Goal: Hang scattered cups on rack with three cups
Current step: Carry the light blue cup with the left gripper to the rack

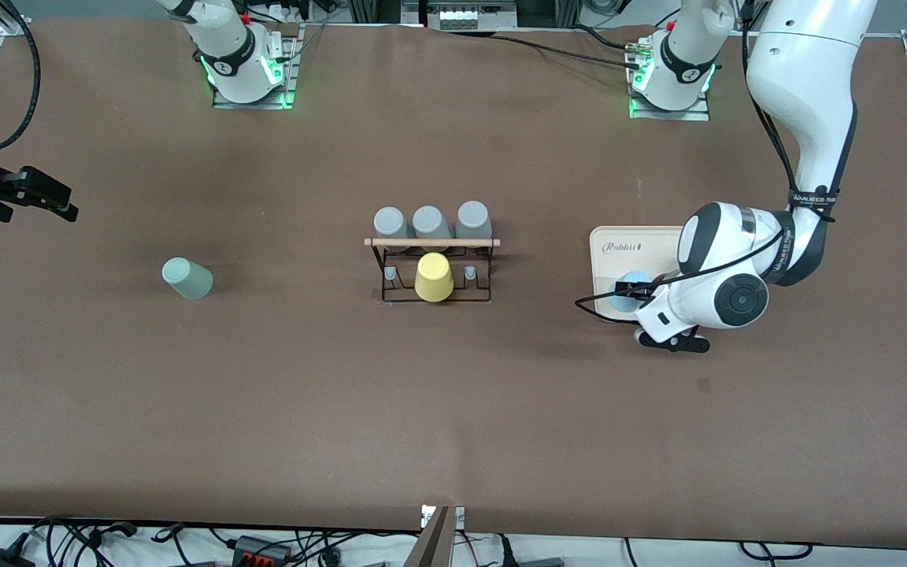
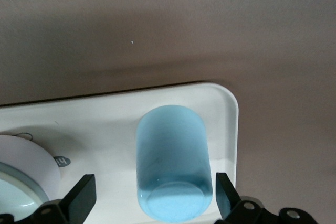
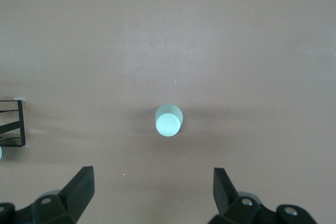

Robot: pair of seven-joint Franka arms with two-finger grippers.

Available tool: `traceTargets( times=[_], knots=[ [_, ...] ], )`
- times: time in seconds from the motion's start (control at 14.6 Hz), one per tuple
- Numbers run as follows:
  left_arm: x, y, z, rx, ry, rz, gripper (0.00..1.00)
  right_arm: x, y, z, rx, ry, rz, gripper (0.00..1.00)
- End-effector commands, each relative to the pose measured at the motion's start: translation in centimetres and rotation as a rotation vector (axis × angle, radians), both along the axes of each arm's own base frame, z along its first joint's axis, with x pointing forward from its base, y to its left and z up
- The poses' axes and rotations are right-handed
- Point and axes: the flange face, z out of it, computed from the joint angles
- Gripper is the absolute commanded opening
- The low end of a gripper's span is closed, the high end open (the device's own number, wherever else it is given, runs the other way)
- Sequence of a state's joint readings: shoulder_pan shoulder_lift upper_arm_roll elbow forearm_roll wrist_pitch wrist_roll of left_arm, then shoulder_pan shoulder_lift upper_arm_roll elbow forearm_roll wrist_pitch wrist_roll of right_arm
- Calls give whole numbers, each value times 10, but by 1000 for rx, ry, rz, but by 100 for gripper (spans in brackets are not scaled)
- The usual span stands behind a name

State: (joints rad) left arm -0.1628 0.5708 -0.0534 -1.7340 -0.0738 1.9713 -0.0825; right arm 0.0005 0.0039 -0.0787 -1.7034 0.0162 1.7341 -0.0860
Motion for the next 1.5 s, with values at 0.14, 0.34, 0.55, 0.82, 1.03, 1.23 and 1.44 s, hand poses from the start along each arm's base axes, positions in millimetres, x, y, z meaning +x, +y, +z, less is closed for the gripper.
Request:
traceTargets(
  times=[0.14,0.34,0.55,0.82,1.03,1.23,1.44],
  knots=[
    [-12,-5,-2,-44,12,14,100,-5,-3,2,-10,8,-6,100],
    [-11,-7,-10,-49,1,19,81,-5,-4,2,-10,8,-8,100],
    [-4,4,2,-51,-12,34,36,-5,-4,2,-10,8,-8,100],
    [14,14,39,-59,-19,48,16,-5,-4,2,-10,8,-8,100],
    [34,-23,117,-82,-26,-14,12,-5,-4,2,-10,9,-8,100],
    [24,-94,196,-162,-15,-97,12,-5,-3,1,-10,5,-6,100],
    [12,-131,225,-189,-41,-83,11,-1,-3,2,-13,-32,-6,100]
  ],
)
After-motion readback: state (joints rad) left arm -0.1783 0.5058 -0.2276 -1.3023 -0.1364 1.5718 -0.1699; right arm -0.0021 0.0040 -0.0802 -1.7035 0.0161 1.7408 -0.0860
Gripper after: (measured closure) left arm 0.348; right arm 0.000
